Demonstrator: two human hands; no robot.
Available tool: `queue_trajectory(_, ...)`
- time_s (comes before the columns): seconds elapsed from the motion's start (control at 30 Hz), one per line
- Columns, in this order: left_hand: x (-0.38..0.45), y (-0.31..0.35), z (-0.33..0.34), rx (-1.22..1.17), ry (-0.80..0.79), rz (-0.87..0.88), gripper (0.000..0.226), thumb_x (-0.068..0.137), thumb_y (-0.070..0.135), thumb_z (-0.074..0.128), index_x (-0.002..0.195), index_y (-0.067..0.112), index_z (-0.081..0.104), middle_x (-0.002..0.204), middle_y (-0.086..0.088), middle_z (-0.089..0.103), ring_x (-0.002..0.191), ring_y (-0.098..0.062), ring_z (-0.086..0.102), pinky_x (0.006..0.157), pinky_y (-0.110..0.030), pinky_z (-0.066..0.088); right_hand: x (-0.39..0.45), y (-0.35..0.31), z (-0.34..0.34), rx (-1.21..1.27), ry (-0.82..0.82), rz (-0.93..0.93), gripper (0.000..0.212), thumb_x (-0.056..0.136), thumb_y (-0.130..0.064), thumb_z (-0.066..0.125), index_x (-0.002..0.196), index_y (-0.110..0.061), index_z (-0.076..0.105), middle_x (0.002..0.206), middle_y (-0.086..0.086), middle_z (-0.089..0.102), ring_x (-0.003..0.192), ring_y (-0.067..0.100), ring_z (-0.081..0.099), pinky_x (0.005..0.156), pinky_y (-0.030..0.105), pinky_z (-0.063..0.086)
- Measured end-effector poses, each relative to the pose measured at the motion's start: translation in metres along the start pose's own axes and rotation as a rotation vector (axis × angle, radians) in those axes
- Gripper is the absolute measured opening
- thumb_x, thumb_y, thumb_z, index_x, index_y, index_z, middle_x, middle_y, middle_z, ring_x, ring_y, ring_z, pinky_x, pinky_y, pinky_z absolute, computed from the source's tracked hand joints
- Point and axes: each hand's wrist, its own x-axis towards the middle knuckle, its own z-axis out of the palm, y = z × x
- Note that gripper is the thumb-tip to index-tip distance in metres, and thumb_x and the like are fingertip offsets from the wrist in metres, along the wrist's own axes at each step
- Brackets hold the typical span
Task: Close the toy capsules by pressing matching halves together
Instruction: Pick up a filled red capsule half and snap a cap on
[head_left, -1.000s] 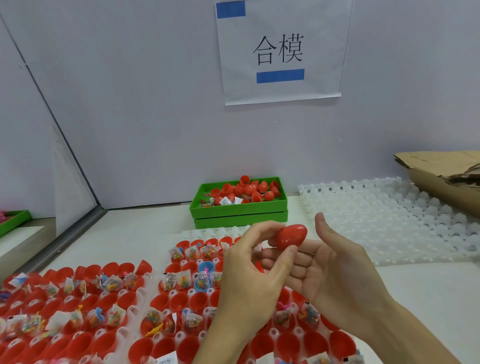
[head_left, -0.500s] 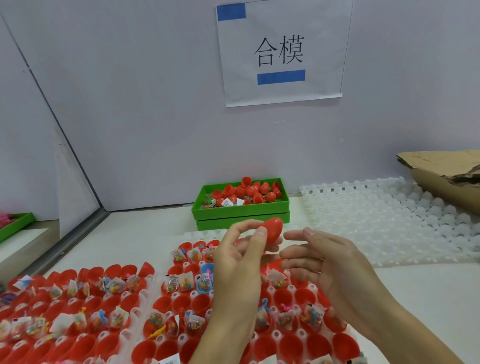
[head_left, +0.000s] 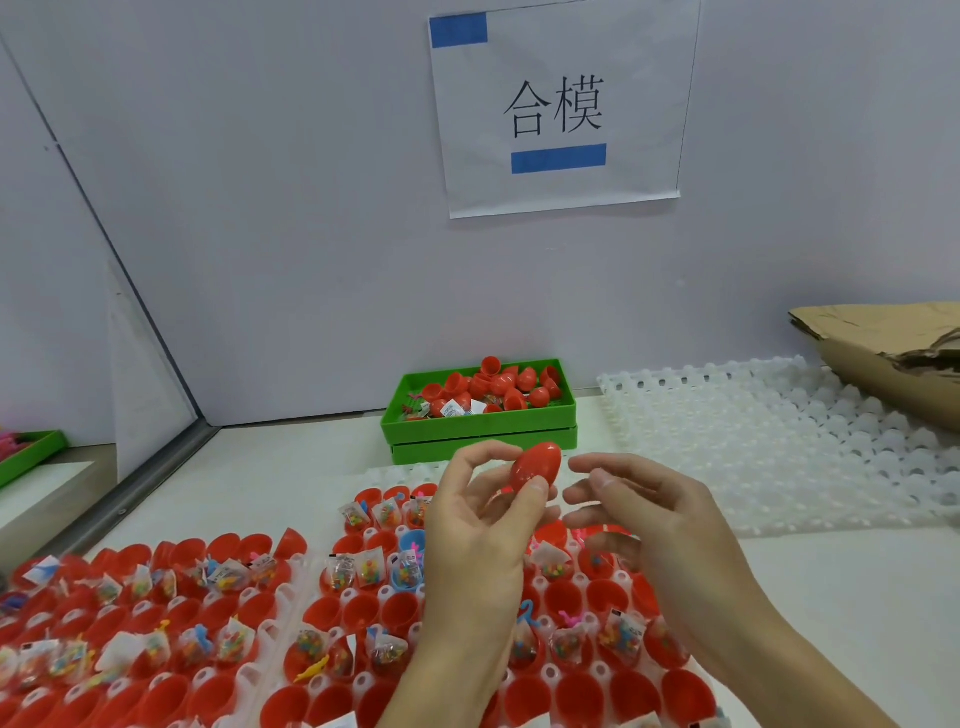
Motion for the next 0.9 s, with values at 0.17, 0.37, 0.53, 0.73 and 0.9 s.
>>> queue_trajectory(0.17,-0.001,0.0,0.002,0.046,-0.038,0.009,0.011,0.081,0.028,0.073,0.091,0.031,0.07,0.086,-0.007,0.076,0.079,-0.022,0.074,0.064,-0.024,0.058,-0.004,0.001,0.0,-0.203,-0.05,-0.229,0.034,0.09,-0.014,0.067,0.112,-0.039,0.069,0.107,-0.013,0.072,0.099,0.007,0.069,0.075,0.025,0.059)
queue_trajectory(0.37,-0.004,0.0,0.004,0.029,-0.145,-0.006,0.018,0.083,0.029,0.067,0.1,0.028,0.073,0.093,-0.009,0.075,0.086,-0.024,0.074,0.076,-0.03,0.059,0.0,-0.004,-0.006,-0.131,0.02,-0.271,0.02,0.076,-0.026,0.071,0.096,-0.028,0.076,0.089,-0.008,0.077,0.085,0.011,0.073,0.072,0.023,0.059)
queue_trajectory(0.53,-0.004,0.001,0.005,0.02,-0.184,0.032,0.026,0.083,0.023,0.066,0.109,0.021,0.071,0.094,-0.012,0.075,0.088,-0.026,0.074,0.078,-0.029,0.059,0.0,-0.007,-0.007,-0.092,0.024,-0.301,0.023,0.07,-0.031,0.071,0.093,-0.027,0.075,0.087,-0.008,0.077,0.084,0.009,0.073,0.07,0.018,0.057)
queue_trajectory(0.73,-0.006,0.004,0.005,0.044,-0.205,0.08,0.027,0.081,0.028,0.072,0.107,0.021,0.071,0.097,-0.008,0.076,0.089,-0.024,0.074,0.077,-0.025,0.059,-0.001,-0.009,-0.006,-0.069,-0.008,-0.3,0.024,0.071,-0.028,0.071,0.094,-0.027,0.076,0.088,-0.008,0.077,0.086,0.009,0.073,0.071,0.016,0.056)
queue_trajectory(0.9,-0.006,0.003,0.004,0.114,-0.165,0.105,0.017,0.079,0.027,0.07,0.095,0.03,0.073,0.089,-0.004,0.077,0.08,-0.022,0.075,0.07,-0.026,0.06,-0.003,-0.012,-0.006,-0.025,-0.041,-0.29,0.025,0.068,-0.025,0.072,0.092,-0.026,0.077,0.089,-0.005,0.078,0.086,0.01,0.074,0.07,0.014,0.055)
